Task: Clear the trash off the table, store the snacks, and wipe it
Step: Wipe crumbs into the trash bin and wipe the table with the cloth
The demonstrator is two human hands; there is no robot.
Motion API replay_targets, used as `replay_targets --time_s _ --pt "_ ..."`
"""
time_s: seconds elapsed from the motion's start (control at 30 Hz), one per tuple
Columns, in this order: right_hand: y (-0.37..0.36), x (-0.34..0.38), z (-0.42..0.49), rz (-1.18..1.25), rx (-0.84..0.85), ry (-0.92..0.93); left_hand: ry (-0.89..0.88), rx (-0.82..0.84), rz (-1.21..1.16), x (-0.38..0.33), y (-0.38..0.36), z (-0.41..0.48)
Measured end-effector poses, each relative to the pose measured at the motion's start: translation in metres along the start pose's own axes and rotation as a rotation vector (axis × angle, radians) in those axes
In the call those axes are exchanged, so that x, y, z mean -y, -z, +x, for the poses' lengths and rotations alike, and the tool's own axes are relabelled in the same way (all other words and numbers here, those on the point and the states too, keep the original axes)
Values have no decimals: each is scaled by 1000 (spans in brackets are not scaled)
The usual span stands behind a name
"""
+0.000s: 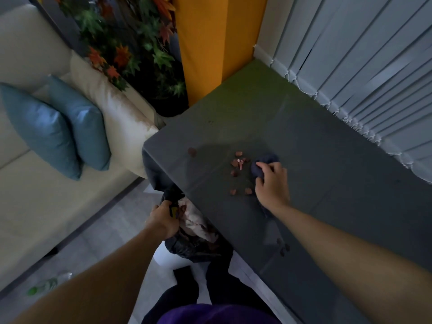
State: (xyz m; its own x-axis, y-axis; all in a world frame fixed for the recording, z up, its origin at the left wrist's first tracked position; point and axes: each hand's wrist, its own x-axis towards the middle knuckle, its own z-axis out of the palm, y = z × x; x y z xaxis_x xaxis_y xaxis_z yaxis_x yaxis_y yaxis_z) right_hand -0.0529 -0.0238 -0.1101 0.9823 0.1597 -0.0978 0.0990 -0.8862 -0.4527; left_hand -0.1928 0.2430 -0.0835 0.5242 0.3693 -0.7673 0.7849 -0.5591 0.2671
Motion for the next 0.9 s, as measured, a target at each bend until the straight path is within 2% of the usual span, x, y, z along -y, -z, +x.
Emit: replay_targets --time_s 0.1,0.17,0.23,0.3,0.37,0.43,0.53,0.6,0.7,0.77,0.9 --pt "-6 4 -18 36 83 162 -3 -1 -13 2 1 0" --pt "-5 5 -25 89 67 239 -9 -2 -11 4 1 0" --pt "-1 5 -25 100 -10 184 -16 0 -2 5 3 0" --pt "2 4 -21 81 -87 -8 -22 1 -5 7 4 0" --pt "2 4 -20 11 -93 -132 -29 2 -10 9 5 1" --pt "0 8 -25 -20 -32 -102 -36 9 -5 10 6 1" --pt "-4 14 -38 45 67 85 -40 23 4 14 10 1" --pt "-6 18 -44 73 37 133 -39 33 6 17 13 1" --pt "-8 20 -38 109 -153 -68 -45 47 -1 24 17 3" --pt "-12 26 -37 88 -144 -184 -55 50 3 28 20 5" --pt "-28 43 -54 81 -107 -115 -77 47 17 34 24 8"
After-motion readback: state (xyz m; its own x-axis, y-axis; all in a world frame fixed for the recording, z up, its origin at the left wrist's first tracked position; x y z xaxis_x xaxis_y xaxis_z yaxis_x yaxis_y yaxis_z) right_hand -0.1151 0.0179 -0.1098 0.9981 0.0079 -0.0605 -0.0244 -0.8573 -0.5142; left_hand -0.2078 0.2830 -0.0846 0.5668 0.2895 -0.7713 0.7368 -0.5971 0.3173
